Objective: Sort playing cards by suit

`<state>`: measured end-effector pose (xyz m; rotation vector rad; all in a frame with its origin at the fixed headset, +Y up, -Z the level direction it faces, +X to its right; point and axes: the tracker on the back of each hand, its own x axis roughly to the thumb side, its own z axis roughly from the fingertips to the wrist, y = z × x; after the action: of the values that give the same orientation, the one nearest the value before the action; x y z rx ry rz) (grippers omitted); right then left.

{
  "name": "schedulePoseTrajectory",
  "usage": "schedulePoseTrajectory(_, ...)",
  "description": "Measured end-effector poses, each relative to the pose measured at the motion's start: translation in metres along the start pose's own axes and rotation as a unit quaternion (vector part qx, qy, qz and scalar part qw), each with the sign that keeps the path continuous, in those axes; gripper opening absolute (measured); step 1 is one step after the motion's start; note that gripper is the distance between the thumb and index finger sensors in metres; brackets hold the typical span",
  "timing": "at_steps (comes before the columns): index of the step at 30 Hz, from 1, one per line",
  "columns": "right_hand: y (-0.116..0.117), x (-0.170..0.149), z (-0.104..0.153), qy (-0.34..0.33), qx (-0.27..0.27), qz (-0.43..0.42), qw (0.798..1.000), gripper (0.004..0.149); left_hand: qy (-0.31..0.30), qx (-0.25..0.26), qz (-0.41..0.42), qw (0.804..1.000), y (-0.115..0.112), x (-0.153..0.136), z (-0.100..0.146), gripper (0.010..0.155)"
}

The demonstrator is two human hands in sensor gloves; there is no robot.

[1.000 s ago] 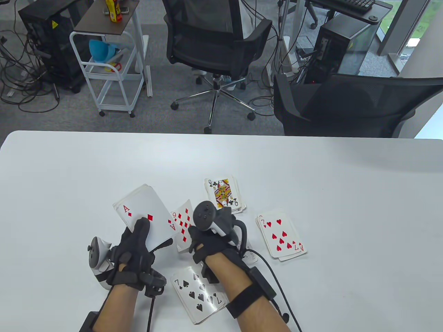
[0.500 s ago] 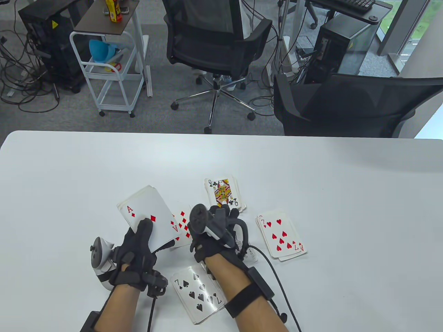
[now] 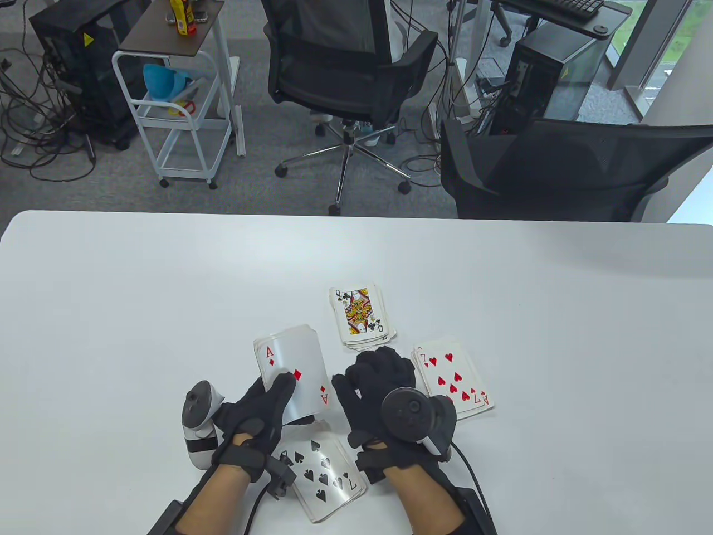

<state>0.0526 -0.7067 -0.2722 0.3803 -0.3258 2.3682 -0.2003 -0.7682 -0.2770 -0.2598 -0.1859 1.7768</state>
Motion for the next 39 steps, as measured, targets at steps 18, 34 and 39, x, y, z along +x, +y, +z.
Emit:
schedulePoseTrajectory(18,0.018,0.014,0.006,-0.026,0.027,0.009,0.999,0.059,0.014,-0.035,0.015,0.999,-0.014,-0.003,0.001,0.052)
schedulePoseTrajectory(34,0.008,0.011,0.008,-0.031,-0.034,-0.027,0.999,0.038,0.022,-0.036,0.039,0.998,-0.011,-0.009,0.001,0.053)
schedulePoseTrajectory(39,0.004,0.007,0.007,-0.016,-0.030,-0.030,0.999,0.044,0.007,-0.026,0.058,0.998,-0.008,-0.003,0.002,0.053)
